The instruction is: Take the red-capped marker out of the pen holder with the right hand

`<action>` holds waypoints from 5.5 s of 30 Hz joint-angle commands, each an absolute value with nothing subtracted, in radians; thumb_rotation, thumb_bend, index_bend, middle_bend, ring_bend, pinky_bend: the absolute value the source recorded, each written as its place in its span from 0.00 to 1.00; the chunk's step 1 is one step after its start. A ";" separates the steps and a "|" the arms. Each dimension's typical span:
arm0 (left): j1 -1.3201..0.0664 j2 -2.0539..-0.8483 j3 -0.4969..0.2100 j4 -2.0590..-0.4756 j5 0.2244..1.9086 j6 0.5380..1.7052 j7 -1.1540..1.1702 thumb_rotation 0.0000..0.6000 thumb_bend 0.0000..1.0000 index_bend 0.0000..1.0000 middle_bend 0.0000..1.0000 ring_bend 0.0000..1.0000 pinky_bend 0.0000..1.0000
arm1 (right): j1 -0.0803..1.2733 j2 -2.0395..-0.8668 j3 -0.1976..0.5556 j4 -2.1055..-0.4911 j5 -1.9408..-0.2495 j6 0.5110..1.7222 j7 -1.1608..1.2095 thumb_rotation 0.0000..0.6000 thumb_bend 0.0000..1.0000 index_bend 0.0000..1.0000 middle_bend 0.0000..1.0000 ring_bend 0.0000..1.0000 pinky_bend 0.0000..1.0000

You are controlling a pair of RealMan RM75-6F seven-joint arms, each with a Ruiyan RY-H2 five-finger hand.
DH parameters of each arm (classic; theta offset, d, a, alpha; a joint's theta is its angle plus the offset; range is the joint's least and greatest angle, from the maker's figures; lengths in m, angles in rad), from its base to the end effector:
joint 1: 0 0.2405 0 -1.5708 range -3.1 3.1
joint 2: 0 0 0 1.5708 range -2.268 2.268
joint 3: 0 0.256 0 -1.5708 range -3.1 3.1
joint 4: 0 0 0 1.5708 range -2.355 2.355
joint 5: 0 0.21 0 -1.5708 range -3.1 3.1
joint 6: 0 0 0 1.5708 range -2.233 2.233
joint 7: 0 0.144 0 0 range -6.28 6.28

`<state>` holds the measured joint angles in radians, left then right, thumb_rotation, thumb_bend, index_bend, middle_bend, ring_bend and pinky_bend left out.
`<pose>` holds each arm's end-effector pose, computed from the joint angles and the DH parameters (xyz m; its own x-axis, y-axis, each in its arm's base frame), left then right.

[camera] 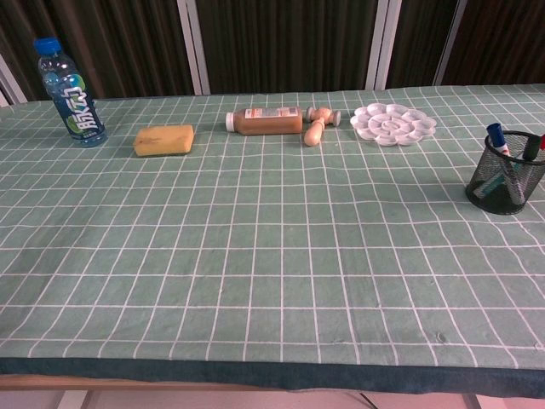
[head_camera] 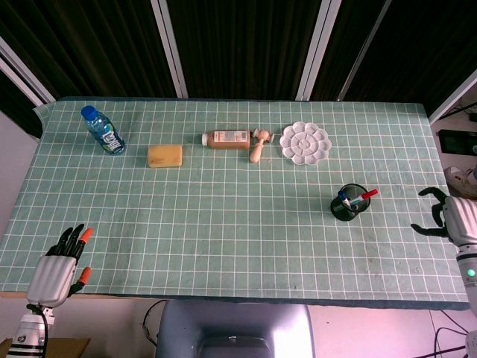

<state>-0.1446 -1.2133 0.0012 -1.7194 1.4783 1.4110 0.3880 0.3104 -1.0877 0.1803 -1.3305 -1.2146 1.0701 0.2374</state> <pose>-0.2775 0.1832 0.1048 0.5653 0.1024 0.8185 0.8246 -0.0945 -0.5577 -0.3621 -0.2876 0.2019 0.3420 -0.0842 0.9359 -0.9215 0.1652 0.3516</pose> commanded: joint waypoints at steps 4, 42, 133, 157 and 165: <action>-0.145 -1.214 0.000 -1.719 1.477 1.410 0.390 1.00 0.39 0.06 0.00 0.03 0.36 | 0.425 -1.136 0.221 -1.216 -1.216 0.942 0.301 1.00 0.20 0.52 1.00 1.00 1.00; -0.144 -1.209 -0.004 -1.730 1.443 1.398 0.401 1.00 0.39 0.06 0.00 0.03 0.36 | 0.728 -1.127 0.123 -1.293 -0.776 0.618 -0.266 1.00 0.41 0.60 1.00 1.00 1.00; -0.144 -1.208 -0.014 -1.732 1.421 1.404 0.398 1.00 0.39 0.06 0.00 0.03 0.36 | 0.716 -1.556 0.234 -1.175 -1.470 1.241 0.205 1.00 0.78 0.87 1.00 1.00 1.00; -0.146 -1.202 -0.014 -1.734 1.415 1.396 0.388 1.00 0.39 0.06 0.00 0.04 0.36 | 0.787 -1.680 0.133 -0.919 -1.483 0.995 0.555 1.00 0.75 0.61 1.00 1.00 0.99; -0.148 -1.202 -0.014 -1.734 1.415 1.394 0.391 1.00 0.39 0.06 0.00 0.04 0.36 | 0.776 -1.581 0.125 -1.019 -1.431 0.911 0.406 1.00 0.49 0.26 0.83 0.84 0.89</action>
<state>-0.1476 -1.2021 -0.0136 -1.7340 1.4148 1.3941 0.3906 0.7797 -1.6175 0.1298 -0.9802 -1.4532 0.9447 0.4616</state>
